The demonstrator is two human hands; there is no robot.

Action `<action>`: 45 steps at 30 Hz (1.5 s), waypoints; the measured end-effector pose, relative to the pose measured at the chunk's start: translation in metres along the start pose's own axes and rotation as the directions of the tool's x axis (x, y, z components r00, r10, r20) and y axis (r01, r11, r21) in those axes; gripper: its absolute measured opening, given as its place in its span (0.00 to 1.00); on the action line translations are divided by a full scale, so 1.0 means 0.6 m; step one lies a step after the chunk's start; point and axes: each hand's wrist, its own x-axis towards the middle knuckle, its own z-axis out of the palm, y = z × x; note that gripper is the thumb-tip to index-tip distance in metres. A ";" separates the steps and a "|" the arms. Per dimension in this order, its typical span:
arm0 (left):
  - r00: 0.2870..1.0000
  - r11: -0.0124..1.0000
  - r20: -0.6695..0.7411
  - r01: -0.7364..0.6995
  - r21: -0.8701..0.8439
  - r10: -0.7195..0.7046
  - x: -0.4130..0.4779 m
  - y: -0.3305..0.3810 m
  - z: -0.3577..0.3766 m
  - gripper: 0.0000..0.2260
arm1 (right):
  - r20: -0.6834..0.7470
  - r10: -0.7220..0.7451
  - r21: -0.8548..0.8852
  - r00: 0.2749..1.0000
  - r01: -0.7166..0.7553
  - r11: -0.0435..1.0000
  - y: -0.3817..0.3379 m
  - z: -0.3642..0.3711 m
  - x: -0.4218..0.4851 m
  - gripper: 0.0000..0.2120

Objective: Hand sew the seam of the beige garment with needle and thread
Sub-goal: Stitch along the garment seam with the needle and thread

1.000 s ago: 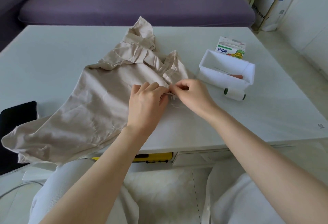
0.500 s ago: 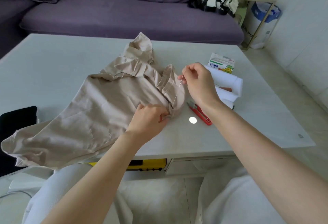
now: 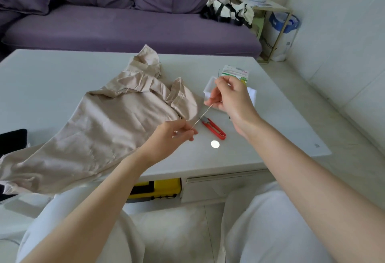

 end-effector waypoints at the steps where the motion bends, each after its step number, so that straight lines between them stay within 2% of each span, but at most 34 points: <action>1: 1.000 1.000 0.003 0.009 -0.011 -0.009 -0.002 0.002 0.000 0.05 | -0.018 -0.002 0.004 1.000 0.003 1.000 -0.002 -0.007 -0.004 0.06; 10: 0.999 0.999 -0.013 0.031 0.021 -0.031 -0.014 0.025 -0.008 0.07 | -0.136 -0.094 -0.209 0.986 0.065 0.976 0.006 -0.085 -0.044 0.09; 13: 0.994 0.997 -0.082 -0.072 0.040 0.075 -0.020 0.070 -0.003 0.07 | -0.028 -0.097 -0.323 0.995 0.083 0.943 0.016 -0.087 -0.065 0.10; 16: 0.981 0.981 -0.076 -0.175 0.082 0.181 -0.031 0.114 0.004 0.06 | 0.067 -0.059 -0.347 0.996 0.078 0.934 0.019 -0.068 -0.086 0.09; 20: 0.977 0.976 -0.056 -0.202 0.083 0.207 -0.042 0.134 0.003 0.07 | 0.127 -0.052 -0.321 0.991 0.090 0.943 0.015 -0.043 -0.110 0.08; 22: 0.977 0.980 -0.091 -0.185 0.068 0.191 -0.042 0.125 -0.002 0.07 | 0.136 -0.043 -0.296 0.990 0.082 0.952 0.015 -0.038 -0.116 0.08; 25: 0.974 0.987 -0.164 -0.143 0.077 0.154 -0.038 0.101 -0.010 0.05 | 0.078 -0.056 -0.306 0.995 0.077 0.949 0.013 -0.043 -0.119 0.10; 33: 0.988 0.976 -0.153 0.011 0.217 0.023 -0.022 0.023 -0.022 0.05 | -0.075 -0.148 -0.294 0.986 0.120 0.948 -0.002 -0.078 -0.105 0.06; 36: 0.976 0.987 -0.217 0.038 0.158 -0.003 -0.023 0.017 -0.024 0.06 | -0.140 -0.179 -0.314 0.974 0.128 0.941 -0.005 -0.096 -0.101 0.06; 39: 0.955 0.993 -0.289 -0.035 0.110 0.065 -0.029 0.039 -0.018 0.07 | -0.145 -0.191 -0.411 0.971 0.117 0.904 -0.002 -0.105 -0.100 0.06; 45: 0.900 0.952 -0.318 -0.253 0.175 0.298 -0.042 0.108 -0.005 0.05 | -0.093 -0.064 -0.558 0.994 0.001 0.830 0.016 -0.093 -0.099 0.12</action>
